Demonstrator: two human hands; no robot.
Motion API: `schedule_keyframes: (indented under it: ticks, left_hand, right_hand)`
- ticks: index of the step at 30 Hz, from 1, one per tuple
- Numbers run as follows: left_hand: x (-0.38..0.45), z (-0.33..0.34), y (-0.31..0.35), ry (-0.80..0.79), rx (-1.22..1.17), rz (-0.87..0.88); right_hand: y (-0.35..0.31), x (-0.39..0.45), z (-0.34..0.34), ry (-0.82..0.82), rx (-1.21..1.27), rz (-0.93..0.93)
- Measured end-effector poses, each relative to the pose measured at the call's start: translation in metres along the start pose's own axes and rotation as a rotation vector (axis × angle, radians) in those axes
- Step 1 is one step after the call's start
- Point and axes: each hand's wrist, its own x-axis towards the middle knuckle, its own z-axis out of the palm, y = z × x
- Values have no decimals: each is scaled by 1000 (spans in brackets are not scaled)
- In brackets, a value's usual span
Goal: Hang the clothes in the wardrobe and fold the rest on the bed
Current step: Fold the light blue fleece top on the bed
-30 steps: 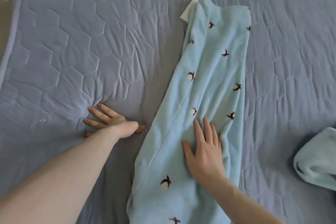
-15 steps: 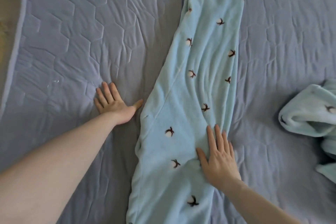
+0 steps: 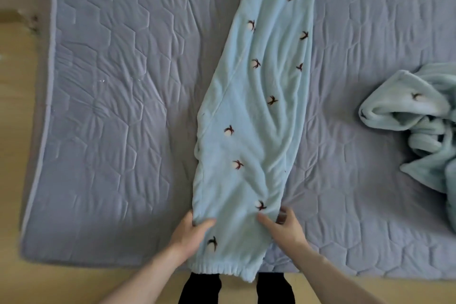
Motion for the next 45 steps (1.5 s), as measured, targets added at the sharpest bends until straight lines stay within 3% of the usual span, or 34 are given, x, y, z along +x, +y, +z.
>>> schedule_keyframes:
  ticks: [5,9,15,18,22,28,34,40,43,45]
  left_hand:
    - [-8,2,-20,-33,-9,-106]
    - [-20,0,-34,14,-24,-103]
    - [-63,8,-47,-57,22,-206]
    - [-84,11,-36,-1,-30,-143]
    - [-107,-3,2,56,3,-1]
    - [-120,-40,79,39,1,216]
    - [-99,-62,187,-8,-281,233]
    - [-64,-73,269,-54,-438,337]
    - [-37,-67,278,63,-394,381]
    - [-19,-60,263,192,-198,360]
  right_hand:
    - [16,-21,22,-158,-52,55]
    - [31,-40,23,-124,-32,91]
    - [45,-82,5,-116,-126,103]
    - [38,-92,-6,-134,-112,145]
    - [8,-101,-20,-99,-115,130]
    - [-69,-110,-59,-116,122,-46]
    - [-159,-87,-97,-135,348,-35]
    - [-227,-51,-115,-150,588,-147]
    - [-236,-31,-104,-29,510,-207]
    - [-225,-19,-91,100,271,-216]
